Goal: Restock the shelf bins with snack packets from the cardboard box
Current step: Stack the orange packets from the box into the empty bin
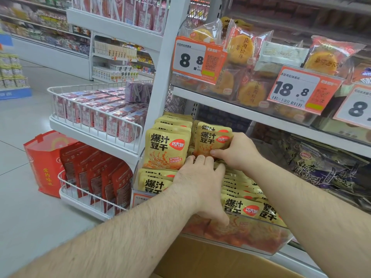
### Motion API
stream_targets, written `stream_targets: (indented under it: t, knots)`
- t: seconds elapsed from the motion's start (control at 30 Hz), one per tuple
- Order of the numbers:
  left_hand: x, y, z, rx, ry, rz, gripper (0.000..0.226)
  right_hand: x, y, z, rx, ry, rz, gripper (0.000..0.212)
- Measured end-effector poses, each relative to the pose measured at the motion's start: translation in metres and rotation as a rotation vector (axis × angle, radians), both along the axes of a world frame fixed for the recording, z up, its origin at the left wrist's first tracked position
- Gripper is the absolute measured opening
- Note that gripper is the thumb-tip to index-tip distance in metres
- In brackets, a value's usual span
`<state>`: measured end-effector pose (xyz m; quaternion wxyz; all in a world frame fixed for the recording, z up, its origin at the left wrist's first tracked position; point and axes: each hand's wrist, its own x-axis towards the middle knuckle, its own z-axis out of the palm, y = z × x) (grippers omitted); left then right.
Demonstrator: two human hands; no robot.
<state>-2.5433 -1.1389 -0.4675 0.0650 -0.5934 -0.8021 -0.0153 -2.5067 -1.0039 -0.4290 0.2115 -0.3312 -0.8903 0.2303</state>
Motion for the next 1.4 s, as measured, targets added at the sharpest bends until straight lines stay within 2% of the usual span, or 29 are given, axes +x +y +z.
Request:
stream_targets:
  t: [0.13, 0.23, 0.43, 0.77, 1.17, 1.23, 1.3, 1.37, 1.4]
  knots:
    - [0.0, -0.001, 0.0, 0.002, 0.01, 0.001, 0.113, -0.006, -0.008, 0.005, 0.069, -0.065, -0.025, 0.029]
    - [0.0, -0.001, -0.001, 0.003, 0.017, -0.001, 0.114, -0.003, -0.01, 0.011, 0.035, -0.058, -0.056, 0.032]
    - [0.0, 0.0, -0.001, 0.0, 0.012, 0.001, 0.116, 0.002, -0.007, 0.008, 0.036, 0.044, -0.086, 0.017]
    - [0.001, -0.001, 0.0, 0.01, 0.013, 0.007, 0.115, -0.007, -0.006, -0.003, 0.022, 0.077, -0.131, 0.016]
    - [0.008, -0.005, 0.013, -0.11, -0.009, 0.048, 0.125, -0.007, -0.013, 0.001, 0.042, -0.024, -0.15, 0.015]
    - [0.014, -0.016, 0.019, -0.023, -0.077, 0.001, 0.114, 0.003, -0.02, 0.004, 0.114, -0.058, -0.17, 0.015]
    - [0.025, -0.038, 0.019, 0.237, -0.192, -0.086, 0.083, 0.021, -0.033, 0.004, 0.273, 0.007, -0.174, 0.02]
    - [0.037, -0.07, 0.013, 0.42, -0.351, -0.065, 0.046, 0.048, -0.057, 0.0, 0.411, 0.186, -0.09, 0.017]
    - [0.04, -0.085, 0.007, 0.414, -0.448, -0.012, 0.029, 0.062, -0.071, -0.007, 0.457, 0.302, -0.025, 0.012]
